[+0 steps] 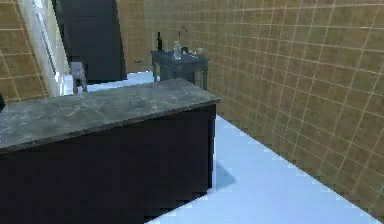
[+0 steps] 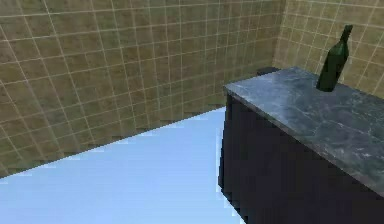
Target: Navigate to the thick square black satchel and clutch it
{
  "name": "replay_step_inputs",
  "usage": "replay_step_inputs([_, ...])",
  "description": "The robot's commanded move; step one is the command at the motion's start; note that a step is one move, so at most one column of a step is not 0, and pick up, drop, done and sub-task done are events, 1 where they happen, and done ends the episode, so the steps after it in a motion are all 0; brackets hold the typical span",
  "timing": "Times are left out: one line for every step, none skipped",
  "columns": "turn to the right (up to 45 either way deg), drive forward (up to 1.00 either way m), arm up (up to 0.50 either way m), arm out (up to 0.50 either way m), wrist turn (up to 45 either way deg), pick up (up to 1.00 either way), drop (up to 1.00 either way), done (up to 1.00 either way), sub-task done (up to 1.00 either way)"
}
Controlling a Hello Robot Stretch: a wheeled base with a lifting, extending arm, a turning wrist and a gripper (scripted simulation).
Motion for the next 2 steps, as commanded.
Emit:
replay_step_inputs([30.0, 0.00, 0.00, 0.00, 0.0, 0.00, 0.00, 0.00, 0.00])
replay_step_inputs([0.0, 1.00, 0.00, 0.00, 0.0, 0.00, 0.00, 0.00, 0.00])
